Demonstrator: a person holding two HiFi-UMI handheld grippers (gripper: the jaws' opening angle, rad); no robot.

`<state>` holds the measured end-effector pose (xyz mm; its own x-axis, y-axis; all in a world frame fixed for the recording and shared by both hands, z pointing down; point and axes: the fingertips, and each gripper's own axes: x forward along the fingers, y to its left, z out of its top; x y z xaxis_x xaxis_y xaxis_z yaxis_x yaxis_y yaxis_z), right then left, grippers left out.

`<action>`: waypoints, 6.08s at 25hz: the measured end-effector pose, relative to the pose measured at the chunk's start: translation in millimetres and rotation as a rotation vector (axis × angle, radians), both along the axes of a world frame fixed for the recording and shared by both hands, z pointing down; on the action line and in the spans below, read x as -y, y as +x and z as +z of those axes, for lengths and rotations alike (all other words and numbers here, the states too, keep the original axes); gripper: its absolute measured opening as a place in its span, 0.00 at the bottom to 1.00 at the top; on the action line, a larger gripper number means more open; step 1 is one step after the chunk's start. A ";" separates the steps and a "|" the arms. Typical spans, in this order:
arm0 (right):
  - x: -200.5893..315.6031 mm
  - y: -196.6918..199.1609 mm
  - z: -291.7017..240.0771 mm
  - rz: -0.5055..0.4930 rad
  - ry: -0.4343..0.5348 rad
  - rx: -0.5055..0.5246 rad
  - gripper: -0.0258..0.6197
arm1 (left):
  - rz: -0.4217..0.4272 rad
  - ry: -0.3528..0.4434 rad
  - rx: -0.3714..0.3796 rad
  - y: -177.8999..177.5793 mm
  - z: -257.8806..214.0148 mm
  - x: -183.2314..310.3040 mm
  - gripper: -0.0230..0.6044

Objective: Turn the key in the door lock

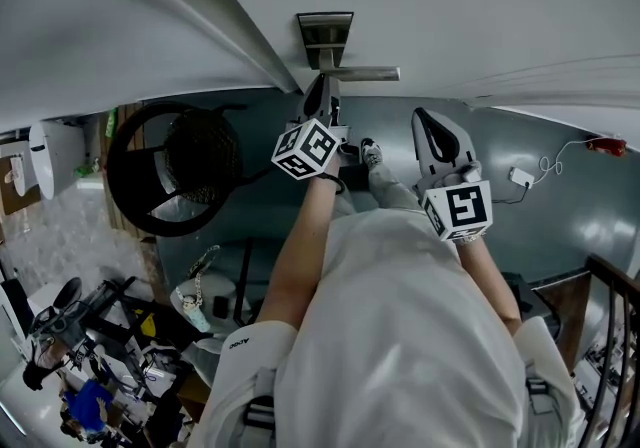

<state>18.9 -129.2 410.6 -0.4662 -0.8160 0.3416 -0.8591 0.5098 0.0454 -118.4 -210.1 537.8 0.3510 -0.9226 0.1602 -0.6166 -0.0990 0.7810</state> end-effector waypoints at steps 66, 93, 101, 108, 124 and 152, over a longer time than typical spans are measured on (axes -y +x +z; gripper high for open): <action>14.2 0.4 -10.5 -0.123 0.039 0.019 0.03 | 0.239 0.246 1.603 28.2 1.5 -6.2 0.21; -1.8 12.2 -7.3 -0.125 0.033 -0.006 0.03 | 0.038 0.148 1.080 16.5 -1.5 -1.7 0.12; -1.6 15.5 -7.2 -0.139 0.028 -0.011 0.03 | -0.016 0.093 0.713 8.1 -5.8 -4.6 0.12; -0.8 17.0 -4.9 -0.162 0.026 -0.017 0.03 | -0.053 0.074 0.319 3.5 -4.2 -3.7 0.09; 3.5 8.6 1.2 -0.219 0.012 -0.014 0.03 | -0.068 0.083 -0.759 -0.2 -5.6 -2.2 0.10; 18.5 -13.0 7.2 -0.245 -0.002 -0.007 0.03 | 0.118 0.050 -0.712 2.0 0.7 -18.1 0.35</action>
